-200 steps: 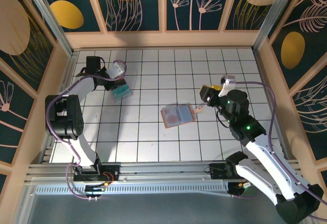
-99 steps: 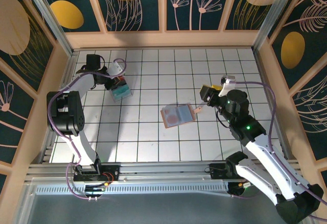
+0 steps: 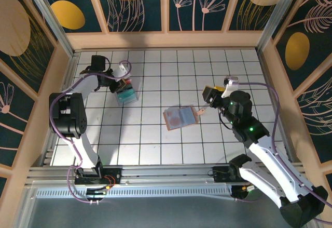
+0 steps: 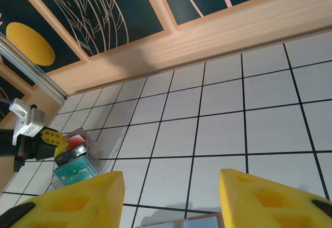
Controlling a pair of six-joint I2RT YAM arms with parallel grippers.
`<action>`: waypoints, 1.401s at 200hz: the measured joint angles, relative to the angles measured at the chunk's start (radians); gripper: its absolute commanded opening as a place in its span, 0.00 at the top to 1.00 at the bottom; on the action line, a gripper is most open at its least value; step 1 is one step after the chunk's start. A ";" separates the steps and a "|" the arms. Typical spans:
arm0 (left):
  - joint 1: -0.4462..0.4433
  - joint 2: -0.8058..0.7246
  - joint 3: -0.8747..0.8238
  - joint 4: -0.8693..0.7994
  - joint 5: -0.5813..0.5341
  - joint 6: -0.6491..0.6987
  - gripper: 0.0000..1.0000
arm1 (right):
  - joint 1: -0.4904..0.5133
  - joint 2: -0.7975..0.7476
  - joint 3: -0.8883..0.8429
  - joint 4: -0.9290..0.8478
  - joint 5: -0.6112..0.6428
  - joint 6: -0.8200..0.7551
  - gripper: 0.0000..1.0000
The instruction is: Take the credit cards out of the card holder
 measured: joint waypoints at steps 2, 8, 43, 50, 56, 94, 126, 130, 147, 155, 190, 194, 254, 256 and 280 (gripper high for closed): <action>-0.003 0.000 0.000 0.000 0.001 0.000 1.00 | 0.000 0.000 0.000 0.000 0.000 0.000 0.49; -0.012 0.000 0.000 0.000 0.005 -0.003 1.00 | 0.000 0.000 0.000 0.001 0.000 0.000 0.49; -0.042 0.000 0.000 0.000 0.028 -0.026 1.00 | 0.000 0.000 0.000 0.006 -0.002 0.000 0.49; -0.044 0.000 0.000 0.000 0.028 -0.029 1.00 | 0.000 0.000 0.000 0.006 -0.003 0.000 0.49; -0.044 0.000 0.000 0.000 0.028 -0.029 1.00 | 0.000 0.000 0.000 0.006 -0.003 0.001 0.49; -0.044 0.009 0.017 -0.019 0.018 -0.020 1.00 | 0.000 0.000 0.000 0.007 -0.011 0.005 0.49; -0.044 0.034 0.066 -0.072 0.006 -0.002 1.00 | 0.000 0.000 0.000 0.016 -0.011 0.011 0.49; -0.044 0.036 0.071 -0.076 0.004 0.002 1.00 | 0.000 0.000 0.000 0.018 -0.011 0.011 0.49; -0.044 0.039 0.082 -0.090 -0.001 0.006 1.00 | 0.000 0.001 0.000 0.023 -0.011 0.015 0.49; -0.044 0.039 0.084 -0.093 -0.004 0.010 1.00 | 0.000 0.002 0.000 0.022 -0.013 0.019 0.49; -0.044 0.043 0.097 -0.116 -0.013 0.021 1.00 | 0.000 0.004 0.000 0.022 -0.018 0.026 0.49; -0.044 0.043 0.100 -0.118 -0.015 0.021 1.00 | 0.000 0.004 0.000 0.022 -0.018 0.026 0.50; -0.044 0.044 0.109 -0.123 -0.027 0.032 1.00 | 0.000 0.004 0.000 0.022 -0.029 0.026 0.50; -0.044 0.044 0.109 -0.123 -0.027 0.032 1.00 | 0.000 0.004 0.000 0.022 -0.029 0.026 0.50; -0.043 0.044 0.109 -0.123 -0.026 0.039 1.00 | 0.000 0.004 0.000 0.022 -0.030 0.026 0.50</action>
